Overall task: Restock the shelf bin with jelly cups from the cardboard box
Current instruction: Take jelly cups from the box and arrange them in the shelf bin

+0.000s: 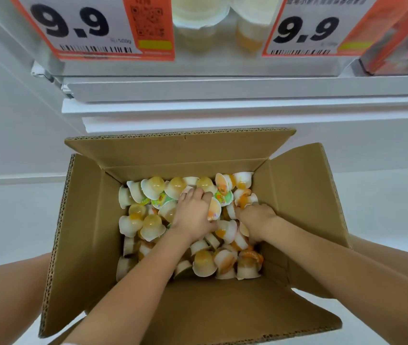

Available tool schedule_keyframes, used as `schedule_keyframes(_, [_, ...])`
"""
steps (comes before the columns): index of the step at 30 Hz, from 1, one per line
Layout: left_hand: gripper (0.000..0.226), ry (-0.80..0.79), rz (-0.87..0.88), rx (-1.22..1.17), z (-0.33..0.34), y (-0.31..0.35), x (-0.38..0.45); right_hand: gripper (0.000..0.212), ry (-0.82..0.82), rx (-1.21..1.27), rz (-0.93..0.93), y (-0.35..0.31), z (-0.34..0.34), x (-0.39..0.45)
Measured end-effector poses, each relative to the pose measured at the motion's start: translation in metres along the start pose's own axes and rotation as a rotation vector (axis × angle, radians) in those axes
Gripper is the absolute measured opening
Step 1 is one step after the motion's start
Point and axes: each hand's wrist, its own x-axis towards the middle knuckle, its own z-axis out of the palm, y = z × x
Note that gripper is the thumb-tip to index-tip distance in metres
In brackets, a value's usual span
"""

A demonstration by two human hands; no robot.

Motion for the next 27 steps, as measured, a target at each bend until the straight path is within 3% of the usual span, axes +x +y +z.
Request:
schedule_keyframes(3, [0.065,0.004,-0.059,-0.217,-0.017,0.005,-0.012,0.052,0.125,0.109,-0.017,0.003,-0.009,-0.016])
schedule_keyframes(5, [0.069,0.008,-0.144,-0.388,-0.032,0.009,-0.020,0.040,0.172,0.340,-0.020,0.007,-0.020,-0.033])
schedule_keyframes(10, [0.048,-0.105,-0.365,-1.137,-0.093,0.023,-0.042,0.043,0.258,0.787,0.044,0.018,-0.068,-0.092])
schedule_keyframes(14, [0.036,-0.151,-0.273,-1.319,-0.153,0.034,-0.070,0.043,0.371,1.191,-0.008,0.027,-0.095,-0.142])
schedule_keyframes(17, [0.039,-0.156,-0.148,-1.337,-0.199,0.036,-0.093,0.046,0.426,1.574,-0.195,0.031,-0.115,-0.184])
schedule_keyframes(19, [0.045,-0.156,-0.071,-1.381,-0.227,0.035,-0.107,0.037,0.468,1.735,-0.338,0.035,-0.132,-0.217])
schedule_keyframes(21, [0.045,-0.140,-0.011,-1.440,-0.252,0.038,-0.123,0.031,0.560,1.739,-0.473,0.038,-0.146,-0.248])
schedule_keyframes(24, [0.053,-0.141,0.123,-1.513,-0.274,0.046,-0.139,0.047,0.744,1.664,-0.656,0.031,-0.154,-0.275])
schedule_keyframes(27, [0.058,-0.094,0.180,-1.716,-0.268,0.052,-0.141,0.044,0.884,1.511,-0.715,0.015,-0.155,-0.276])
